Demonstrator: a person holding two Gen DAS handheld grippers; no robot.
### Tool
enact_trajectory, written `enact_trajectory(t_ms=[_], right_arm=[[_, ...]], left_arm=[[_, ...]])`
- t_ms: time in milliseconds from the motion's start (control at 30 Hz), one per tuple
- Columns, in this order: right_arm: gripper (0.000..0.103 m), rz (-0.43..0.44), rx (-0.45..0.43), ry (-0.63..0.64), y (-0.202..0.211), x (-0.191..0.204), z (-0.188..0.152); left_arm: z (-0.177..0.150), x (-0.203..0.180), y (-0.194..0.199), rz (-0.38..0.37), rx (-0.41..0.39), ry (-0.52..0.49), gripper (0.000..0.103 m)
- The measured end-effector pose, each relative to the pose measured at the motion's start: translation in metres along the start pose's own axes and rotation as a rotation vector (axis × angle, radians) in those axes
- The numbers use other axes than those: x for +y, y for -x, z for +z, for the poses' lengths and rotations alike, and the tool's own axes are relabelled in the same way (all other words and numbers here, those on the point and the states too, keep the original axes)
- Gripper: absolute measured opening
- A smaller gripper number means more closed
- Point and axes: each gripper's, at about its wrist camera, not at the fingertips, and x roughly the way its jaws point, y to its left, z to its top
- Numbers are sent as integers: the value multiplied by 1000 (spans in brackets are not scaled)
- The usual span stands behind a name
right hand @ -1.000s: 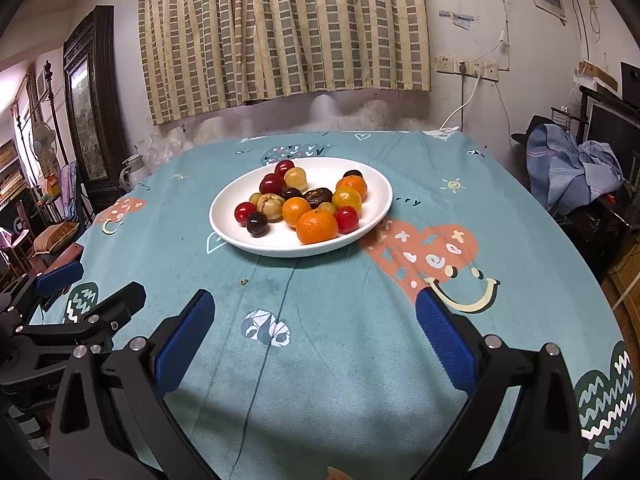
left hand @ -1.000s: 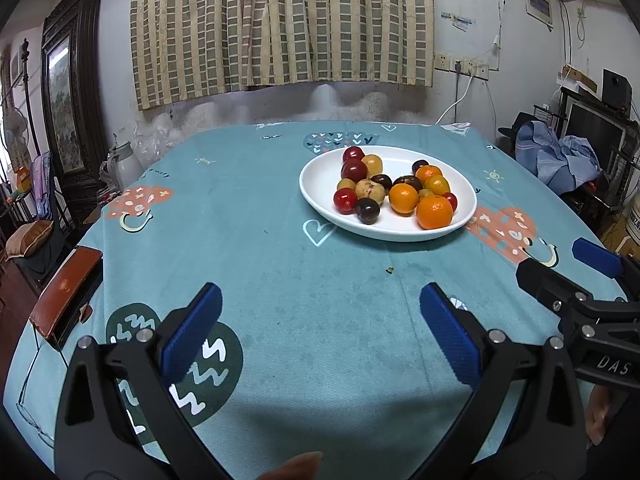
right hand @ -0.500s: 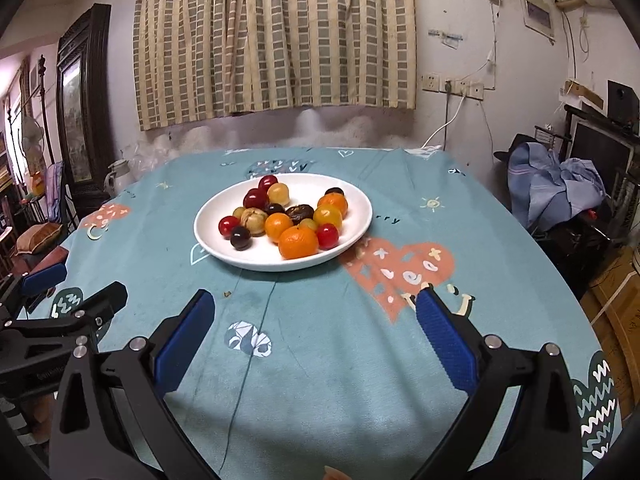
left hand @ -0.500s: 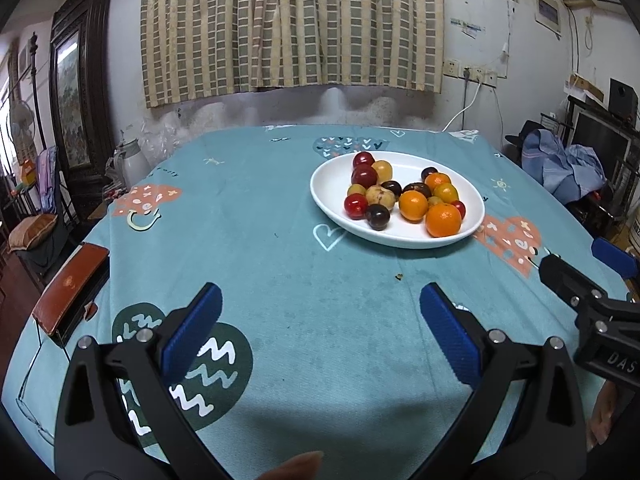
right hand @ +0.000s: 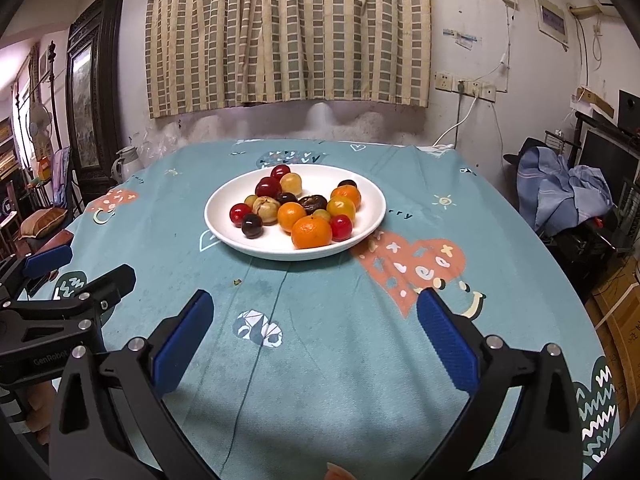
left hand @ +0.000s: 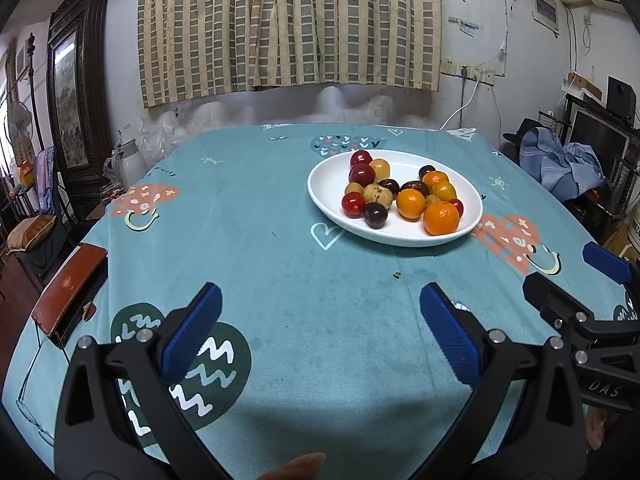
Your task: Organize fruits
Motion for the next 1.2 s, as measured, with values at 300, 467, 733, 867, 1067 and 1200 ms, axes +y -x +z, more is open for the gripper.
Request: enact_trajectory(t_ms=[300, 467, 733, 867, 1067, 1200], right_arm=[[102, 0, 2, 0, 0, 1, -1], [102, 3, 4, 2, -2, 3, -3], [102, 3, 4, 2, -1, 3, -3], [102, 5, 6, 0, -2, 4, -4], [102, 4, 6, 0, -2, 3, -3], [102, 4, 7, -1, -2, 4, -4]], left_arm=[[-1, -5, 0, -6, 1, -10, 101], [-1, -4, 0, -6, 0, -11, 101], [-1, -5, 0, -6, 1, -12, 101], [-1, -5, 0, -6, 1, -11, 101], [-1, -5, 0, -6, 1, -12, 101], [-1, -5, 0, -6, 1, -12, 101]])
